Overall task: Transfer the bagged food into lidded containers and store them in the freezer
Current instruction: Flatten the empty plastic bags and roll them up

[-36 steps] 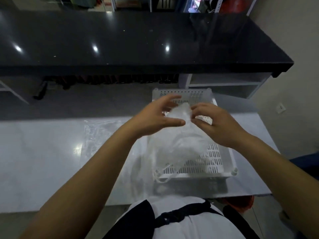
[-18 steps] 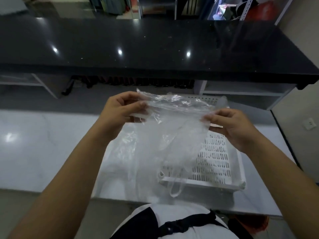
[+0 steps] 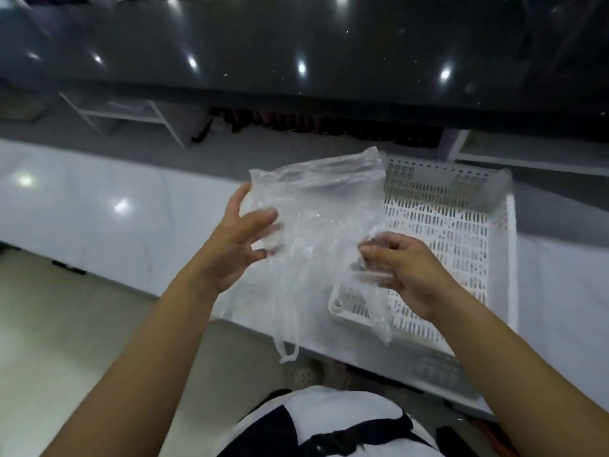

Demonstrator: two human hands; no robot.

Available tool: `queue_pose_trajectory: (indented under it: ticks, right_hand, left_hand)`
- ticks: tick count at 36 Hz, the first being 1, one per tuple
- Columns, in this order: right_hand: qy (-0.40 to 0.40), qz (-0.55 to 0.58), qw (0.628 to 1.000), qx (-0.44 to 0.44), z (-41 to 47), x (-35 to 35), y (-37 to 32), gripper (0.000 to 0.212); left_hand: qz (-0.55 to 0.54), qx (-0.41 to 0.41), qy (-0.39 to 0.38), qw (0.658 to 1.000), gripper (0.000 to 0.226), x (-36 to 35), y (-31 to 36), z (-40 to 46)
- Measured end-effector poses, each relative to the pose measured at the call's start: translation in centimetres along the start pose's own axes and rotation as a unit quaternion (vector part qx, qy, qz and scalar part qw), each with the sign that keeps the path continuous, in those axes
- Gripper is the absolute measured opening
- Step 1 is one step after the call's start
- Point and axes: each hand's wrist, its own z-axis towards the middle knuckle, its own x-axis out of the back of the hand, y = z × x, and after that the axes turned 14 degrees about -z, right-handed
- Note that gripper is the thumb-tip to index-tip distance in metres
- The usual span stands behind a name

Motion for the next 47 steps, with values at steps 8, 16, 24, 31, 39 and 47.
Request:
queue_pose_trajectory:
  ticks: [8, 16, 24, 31, 39, 47]
  right_hand:
    - [-0.031, -0.041, 0.999, -0.018, -0.5, -1.0, 1.2, 0.008]
    - [0.029, -0.103, 0.994, 0.015, -0.2, -4.5, 0.9, 0.055]
    - [0.139, -0.272, 0.951, 0.045, 3.0, -12.3, 0.6, 0.028]
    - [0.157, -0.423, 0.889, -0.071, 5.9, -17.4, 3.6, 0.059]
    - [0.233, -0.584, 0.772, -0.089, 5.8, -19.8, 4.6, 0.060]
    - [0.172, -0.698, 0.695, 0.015, 12.0, -20.5, 4.8, 0.057]
  left_hand:
    - [-0.034, 0.040, 0.118, 0.992, 0.101, 2.8, -6.5, -3.2]
    - [-0.007, -0.016, 0.089, 0.996, 0.077, 8.2, -4.4, -2.2]
    - [0.134, -0.051, 0.032, 0.989, 0.058, 13.4, -2.7, 2.2]
    - [0.284, -0.005, -0.061, 0.957, 0.075, 16.5, -2.5, 6.4]
    - [0.468, -0.149, -0.012, 0.871, 0.045, 17.5, -2.1, 8.1]
    - [0.593, -0.205, -0.093, 0.773, 0.053, 11.7, -5.9, 10.7]
